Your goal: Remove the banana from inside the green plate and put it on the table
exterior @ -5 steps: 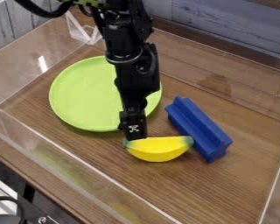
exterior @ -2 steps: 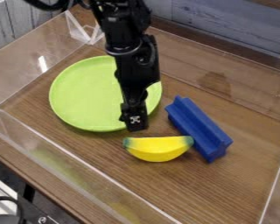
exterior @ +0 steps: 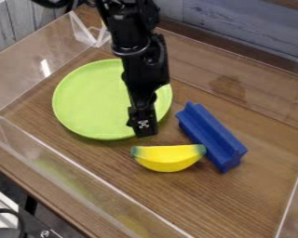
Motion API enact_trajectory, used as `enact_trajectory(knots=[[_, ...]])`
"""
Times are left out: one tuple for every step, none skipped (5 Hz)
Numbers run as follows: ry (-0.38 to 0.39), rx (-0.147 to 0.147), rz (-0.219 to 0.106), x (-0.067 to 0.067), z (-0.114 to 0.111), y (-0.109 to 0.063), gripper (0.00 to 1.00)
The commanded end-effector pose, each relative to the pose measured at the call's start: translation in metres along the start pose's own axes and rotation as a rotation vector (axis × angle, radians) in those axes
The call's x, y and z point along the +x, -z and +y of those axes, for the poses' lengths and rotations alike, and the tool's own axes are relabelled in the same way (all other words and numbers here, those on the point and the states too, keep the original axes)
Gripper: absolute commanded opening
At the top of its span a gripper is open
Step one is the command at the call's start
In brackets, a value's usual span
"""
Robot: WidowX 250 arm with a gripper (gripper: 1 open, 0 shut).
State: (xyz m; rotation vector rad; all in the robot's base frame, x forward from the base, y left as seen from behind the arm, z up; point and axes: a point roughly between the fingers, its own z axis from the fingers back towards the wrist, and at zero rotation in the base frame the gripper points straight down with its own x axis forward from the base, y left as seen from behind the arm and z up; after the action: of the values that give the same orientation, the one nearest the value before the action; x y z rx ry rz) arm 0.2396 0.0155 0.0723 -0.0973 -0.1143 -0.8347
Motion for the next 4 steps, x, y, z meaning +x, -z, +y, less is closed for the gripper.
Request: enact_trajectory(knots=[[-0.011, 0.034, -0.03, 0.0052, 0.0109, -0.01, 1.0], [-0.015, 0.037, -0.034, 0.0058, 0.0134, -0.0112, 1.0], [-0.02, 0.043, -0.039, 0.0064, 0.0178, -0.0131, 1.0], [-0.023, 0.045, -0.042, 0.0067, 0.0209, -0.014, 1.0]])
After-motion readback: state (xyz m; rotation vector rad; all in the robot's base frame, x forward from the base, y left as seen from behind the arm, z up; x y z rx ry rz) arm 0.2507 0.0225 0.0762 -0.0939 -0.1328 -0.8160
